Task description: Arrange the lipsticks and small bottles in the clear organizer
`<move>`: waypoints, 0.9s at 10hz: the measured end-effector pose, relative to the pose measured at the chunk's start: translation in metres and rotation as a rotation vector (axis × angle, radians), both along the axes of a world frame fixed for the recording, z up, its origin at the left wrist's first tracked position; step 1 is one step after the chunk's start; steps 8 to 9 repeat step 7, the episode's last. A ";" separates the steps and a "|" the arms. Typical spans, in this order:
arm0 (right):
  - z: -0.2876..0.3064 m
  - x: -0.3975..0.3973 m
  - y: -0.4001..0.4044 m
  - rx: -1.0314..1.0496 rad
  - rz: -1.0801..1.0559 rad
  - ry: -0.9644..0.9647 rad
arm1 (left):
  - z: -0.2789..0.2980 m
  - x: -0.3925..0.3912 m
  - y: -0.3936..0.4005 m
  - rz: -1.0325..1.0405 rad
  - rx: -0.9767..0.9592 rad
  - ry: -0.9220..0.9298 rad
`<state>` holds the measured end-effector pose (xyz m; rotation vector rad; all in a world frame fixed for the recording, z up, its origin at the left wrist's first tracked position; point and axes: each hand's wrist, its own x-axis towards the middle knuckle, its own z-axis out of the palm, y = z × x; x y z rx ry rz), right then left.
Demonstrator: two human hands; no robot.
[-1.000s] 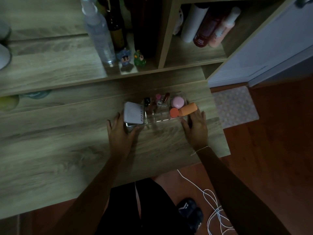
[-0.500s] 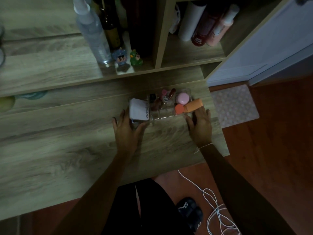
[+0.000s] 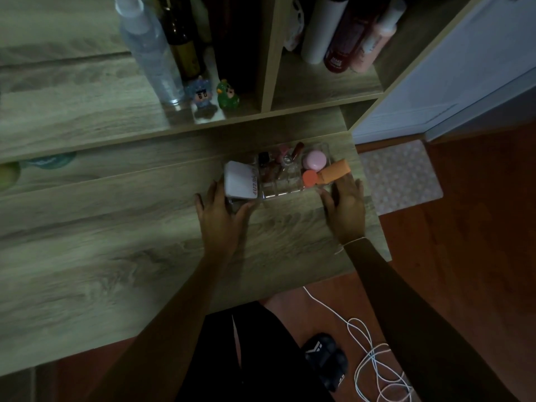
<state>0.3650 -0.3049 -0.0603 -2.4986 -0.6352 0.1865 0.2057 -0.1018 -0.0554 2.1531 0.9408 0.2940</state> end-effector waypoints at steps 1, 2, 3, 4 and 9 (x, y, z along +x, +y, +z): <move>0.000 0.001 0.000 0.005 -0.008 -0.011 | -0.002 0.001 -0.001 -0.002 -0.027 0.013; 0.000 0.001 0.001 0.007 -0.010 -0.019 | -0.005 0.001 -0.001 0.002 -0.043 0.011; 0.002 0.000 0.002 0.008 -0.015 -0.014 | -0.004 0.002 -0.001 0.004 -0.038 0.011; 0.001 -0.003 0.003 0.010 -0.029 -0.014 | -0.004 0.001 -0.001 0.006 -0.068 0.001; -0.001 -0.044 -0.001 -0.013 -0.213 0.065 | -0.001 -0.017 -0.003 -0.007 -0.175 0.033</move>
